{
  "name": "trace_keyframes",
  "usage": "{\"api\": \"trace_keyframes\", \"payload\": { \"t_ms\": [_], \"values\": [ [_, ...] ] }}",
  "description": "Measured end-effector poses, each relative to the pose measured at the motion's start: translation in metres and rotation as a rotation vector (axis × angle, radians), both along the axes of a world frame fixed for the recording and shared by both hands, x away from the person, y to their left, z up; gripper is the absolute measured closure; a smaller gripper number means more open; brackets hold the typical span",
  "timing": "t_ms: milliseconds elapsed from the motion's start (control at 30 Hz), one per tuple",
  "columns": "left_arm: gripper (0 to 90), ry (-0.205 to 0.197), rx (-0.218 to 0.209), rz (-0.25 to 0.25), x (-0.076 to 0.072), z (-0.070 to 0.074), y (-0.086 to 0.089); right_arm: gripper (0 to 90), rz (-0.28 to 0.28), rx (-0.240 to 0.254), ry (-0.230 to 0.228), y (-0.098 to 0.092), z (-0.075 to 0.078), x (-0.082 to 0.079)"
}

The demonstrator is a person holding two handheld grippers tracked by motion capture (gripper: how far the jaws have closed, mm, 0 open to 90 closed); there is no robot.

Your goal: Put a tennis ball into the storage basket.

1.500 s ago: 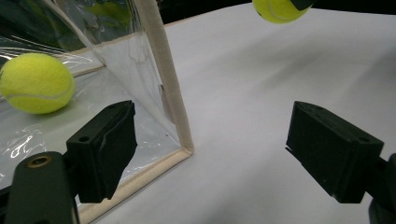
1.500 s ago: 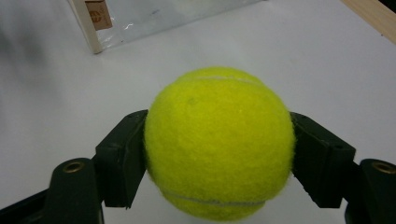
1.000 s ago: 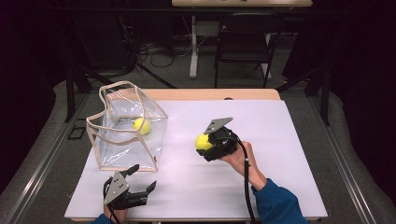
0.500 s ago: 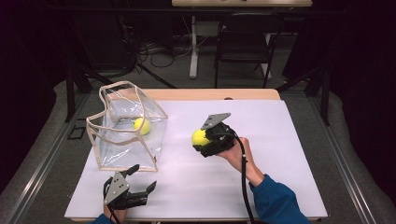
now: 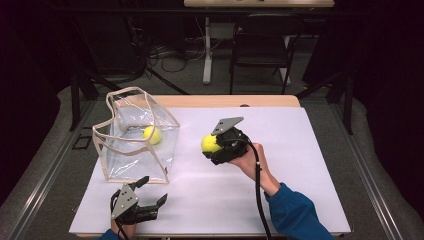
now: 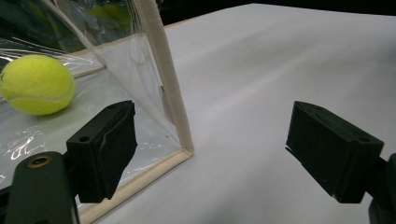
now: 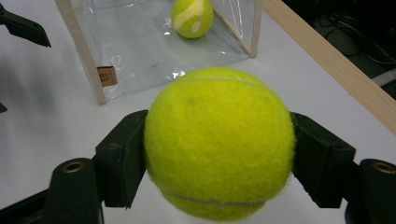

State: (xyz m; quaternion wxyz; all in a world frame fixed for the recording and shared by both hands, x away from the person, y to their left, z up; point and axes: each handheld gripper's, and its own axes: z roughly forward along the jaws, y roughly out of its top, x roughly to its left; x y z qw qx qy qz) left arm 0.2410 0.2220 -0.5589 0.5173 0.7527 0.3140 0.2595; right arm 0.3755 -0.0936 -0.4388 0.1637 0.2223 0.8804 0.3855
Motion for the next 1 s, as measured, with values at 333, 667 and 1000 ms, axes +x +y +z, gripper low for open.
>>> {"api": "trace_keyframes", "payload": {
  "t_ms": [333, 667, 1000],
  "values": [
    [16.1, -0.001, -0.003, 0.0, 0.0, 0.0, 0.0, 26.1, 0.011, -0.001, -0.022, 0.007, 0.009, 0.003],
    [16.1, -0.003, -0.002, -0.001, 0.0, 0.0, 0.0, 26.2, 0.025, -0.002, -0.031, 0.015, 0.015, 0.006],
    [16.1, -0.001, 0.0, -0.003, 0.0, 0.0, 0.0, 26.1, 0.039, -0.006, -0.048, 0.024, 0.025, 0.01]
  ]
}}
